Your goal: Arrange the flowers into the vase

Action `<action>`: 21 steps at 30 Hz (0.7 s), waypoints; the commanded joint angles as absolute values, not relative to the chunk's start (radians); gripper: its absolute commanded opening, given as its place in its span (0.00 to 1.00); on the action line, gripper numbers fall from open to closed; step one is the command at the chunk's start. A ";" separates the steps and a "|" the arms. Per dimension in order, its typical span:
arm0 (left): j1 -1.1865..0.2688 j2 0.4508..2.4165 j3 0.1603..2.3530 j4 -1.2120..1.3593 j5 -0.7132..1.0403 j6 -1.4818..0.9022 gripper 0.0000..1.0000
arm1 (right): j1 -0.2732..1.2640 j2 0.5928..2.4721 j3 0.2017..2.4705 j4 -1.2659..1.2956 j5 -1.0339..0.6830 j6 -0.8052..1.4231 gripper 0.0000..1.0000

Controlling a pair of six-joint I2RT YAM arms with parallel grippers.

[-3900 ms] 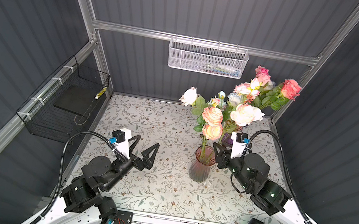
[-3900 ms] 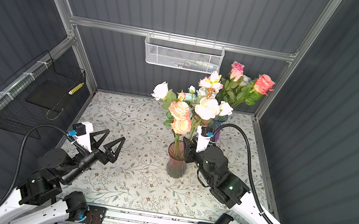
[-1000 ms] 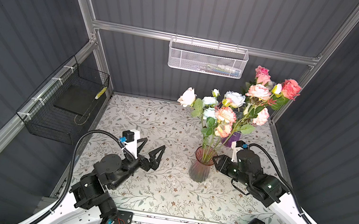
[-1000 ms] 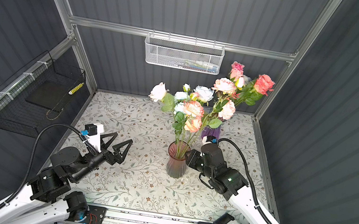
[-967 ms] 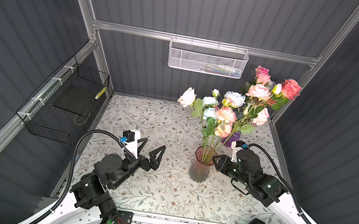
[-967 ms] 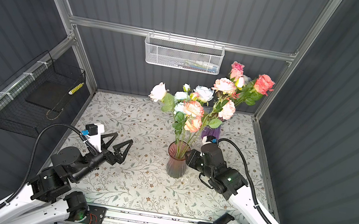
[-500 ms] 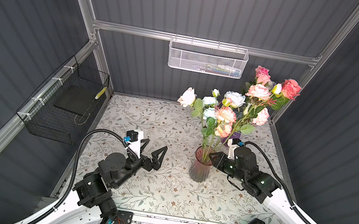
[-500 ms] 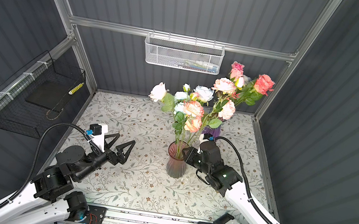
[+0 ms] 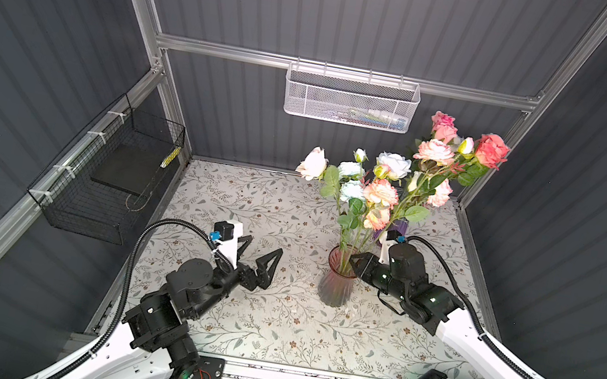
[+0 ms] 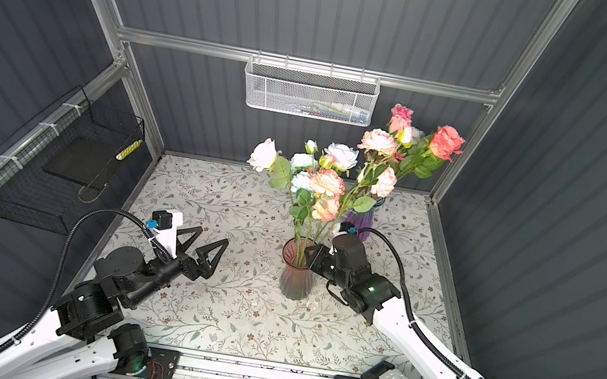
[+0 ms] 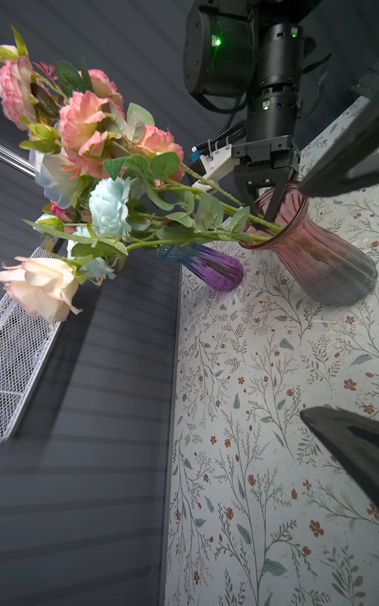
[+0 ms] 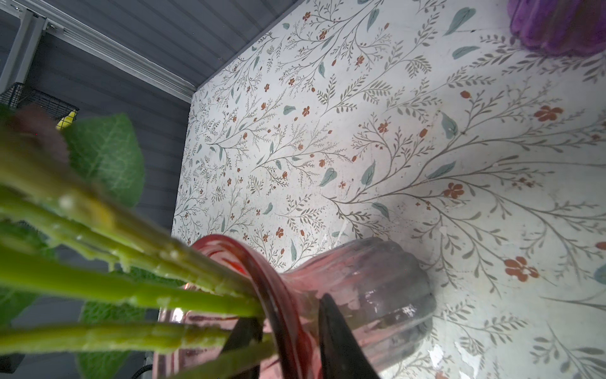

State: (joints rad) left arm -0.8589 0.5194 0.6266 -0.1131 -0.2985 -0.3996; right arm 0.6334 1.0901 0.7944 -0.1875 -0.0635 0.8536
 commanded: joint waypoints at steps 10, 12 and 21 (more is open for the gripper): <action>-0.863 0.491 0.648 -0.149 -0.308 -0.367 1.00 | 0.642 1.216 0.863 -0.141 -0.070 0.827 0.29; -0.863 0.490 0.647 -0.150 -0.312 -0.365 1.00 | 0.650 1.241 0.887 -0.147 -0.060 0.814 0.29; -0.864 0.477 0.639 -0.153 -0.326 -0.350 1.00 | 0.673 1.332 0.980 -0.177 -0.023 0.753 0.29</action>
